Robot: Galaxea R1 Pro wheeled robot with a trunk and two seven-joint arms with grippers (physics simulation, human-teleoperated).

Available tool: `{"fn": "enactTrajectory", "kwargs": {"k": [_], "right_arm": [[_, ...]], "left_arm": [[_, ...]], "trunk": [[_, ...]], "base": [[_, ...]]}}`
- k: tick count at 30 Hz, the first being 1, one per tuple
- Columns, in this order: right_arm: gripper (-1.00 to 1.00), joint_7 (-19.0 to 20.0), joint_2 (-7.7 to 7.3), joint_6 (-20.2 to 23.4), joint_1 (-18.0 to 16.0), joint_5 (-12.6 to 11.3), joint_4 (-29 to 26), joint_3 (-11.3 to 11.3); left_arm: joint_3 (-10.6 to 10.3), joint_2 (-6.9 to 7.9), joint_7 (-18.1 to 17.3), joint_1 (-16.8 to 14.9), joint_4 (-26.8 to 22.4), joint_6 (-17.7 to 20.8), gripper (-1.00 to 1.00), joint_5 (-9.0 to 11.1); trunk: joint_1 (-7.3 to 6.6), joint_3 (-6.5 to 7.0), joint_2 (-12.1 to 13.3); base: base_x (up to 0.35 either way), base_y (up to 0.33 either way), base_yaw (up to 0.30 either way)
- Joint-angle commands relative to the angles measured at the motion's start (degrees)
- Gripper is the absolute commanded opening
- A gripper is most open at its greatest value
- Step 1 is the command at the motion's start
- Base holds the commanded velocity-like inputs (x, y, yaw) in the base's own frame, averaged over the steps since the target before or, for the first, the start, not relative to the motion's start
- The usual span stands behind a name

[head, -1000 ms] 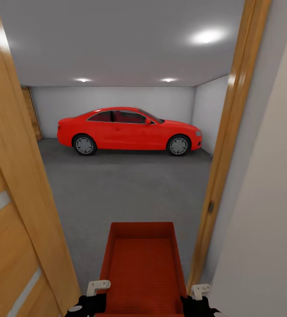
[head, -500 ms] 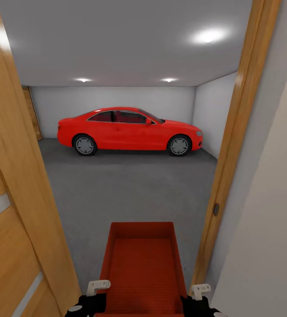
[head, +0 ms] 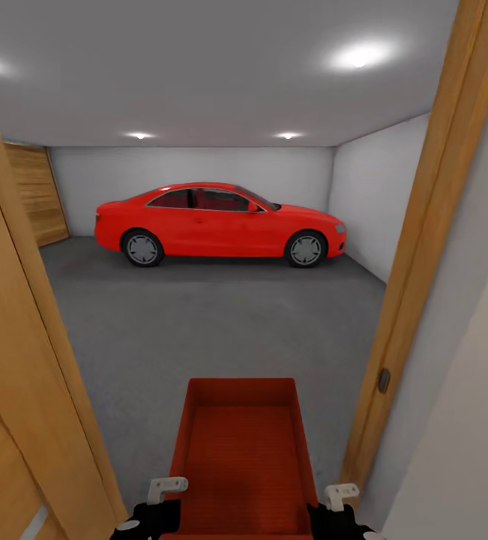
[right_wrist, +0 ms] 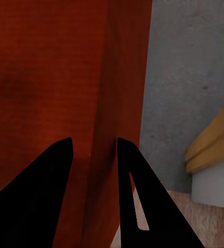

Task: Move the two storage containers from the living room to the garage. In the garage, place one container on the floor and stack the other container on top of it (either order is fine).

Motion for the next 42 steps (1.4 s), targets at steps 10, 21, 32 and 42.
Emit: {"fn": "enactTrajectory", "kwargs": {"k": [10,21,32,42], "right_arm": [[-1.0,0.43,-0.32,-0.21,-0.03,1.23,0.19,0.55],[-1.0,0.46,-0.3,-0.13,-0.03,1.3,0.15,0.55],[-1.0,0.54,-0.29,-0.13,-0.05,1.31,0.19,0.55],[-1.0,0.54,-0.31,-0.13,-0.03,1.32,0.17,0.55]], "left_arm": [[0.26,0.25,0.31,-0.02,-4.4,-0.97,-1.0,-0.69],[0.26,0.2,0.31,-0.04,-4.4,-0.99,-1.0,-0.69],[0.26,0.14,0.31,-0.02,-4.4,-1.06,-1.0,-0.69],[0.26,0.19,0.31,0.0,-4.4,-1.04,-1.0,-0.69]], "trunk": [[0.02,-0.1,-0.08],[0.02,-0.1,-0.08],[0.02,-0.1,-0.08],[0.02,-0.1,-0.08]], "base": [[0.02,0.031,0.0],[0.003,0.008,0.013],[0.0,0.0,0.026],[0.201,0.0,0.0]]}}
